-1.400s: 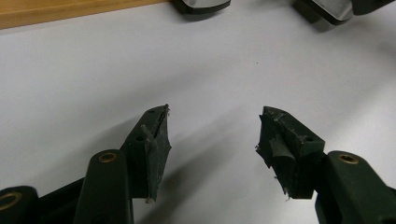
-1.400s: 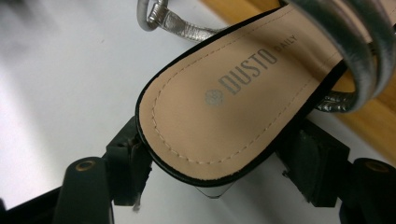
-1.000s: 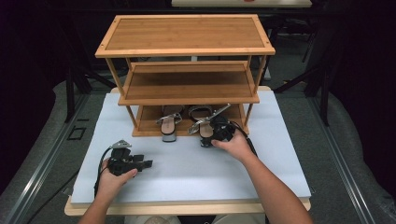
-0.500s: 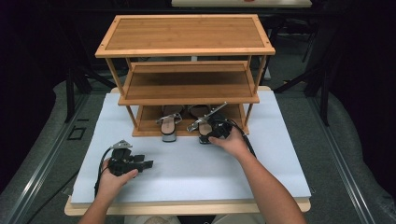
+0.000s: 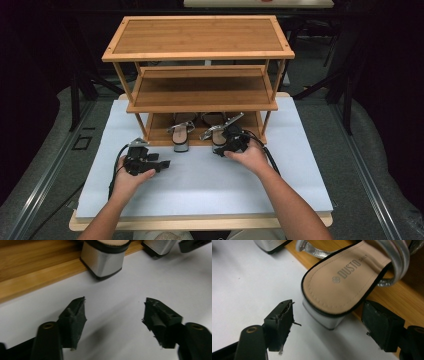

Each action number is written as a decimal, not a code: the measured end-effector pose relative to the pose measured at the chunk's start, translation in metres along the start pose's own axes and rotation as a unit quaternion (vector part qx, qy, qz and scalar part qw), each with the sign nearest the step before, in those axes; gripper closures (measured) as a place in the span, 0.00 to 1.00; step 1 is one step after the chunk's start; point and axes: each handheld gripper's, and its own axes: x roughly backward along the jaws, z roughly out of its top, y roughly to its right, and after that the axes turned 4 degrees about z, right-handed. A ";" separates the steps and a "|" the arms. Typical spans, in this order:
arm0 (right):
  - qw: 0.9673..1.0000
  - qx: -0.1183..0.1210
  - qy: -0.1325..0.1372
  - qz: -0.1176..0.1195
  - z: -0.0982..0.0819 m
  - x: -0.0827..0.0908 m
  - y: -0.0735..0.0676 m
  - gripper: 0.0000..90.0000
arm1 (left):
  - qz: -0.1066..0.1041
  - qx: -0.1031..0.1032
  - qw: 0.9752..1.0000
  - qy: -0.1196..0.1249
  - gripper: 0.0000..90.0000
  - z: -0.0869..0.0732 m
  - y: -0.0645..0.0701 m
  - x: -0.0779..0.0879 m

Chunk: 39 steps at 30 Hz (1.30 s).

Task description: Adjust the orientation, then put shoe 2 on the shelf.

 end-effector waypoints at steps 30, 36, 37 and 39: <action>0.998 -0.027 0.047 0.018 0.001 -0.016 -0.012 0.48 | 0.048 -0.065 0.996 -0.028 0.48 0.048 0.006 -0.054; 0.998 -0.028 0.052 0.020 0.004 -0.020 -0.016 0.49 | 0.045 -0.065 0.996 -0.029 0.49 0.049 0.006 -0.053; 0.998 -0.025 0.053 0.021 0.005 -0.020 -0.016 0.49 | 0.044 -0.065 0.996 -0.029 0.49 0.049 0.007 -0.054; 0.998 -0.026 0.052 0.020 0.005 -0.020 -0.016 0.49 | 0.043 -0.065 0.997 -0.028 0.49 0.049 0.008 -0.054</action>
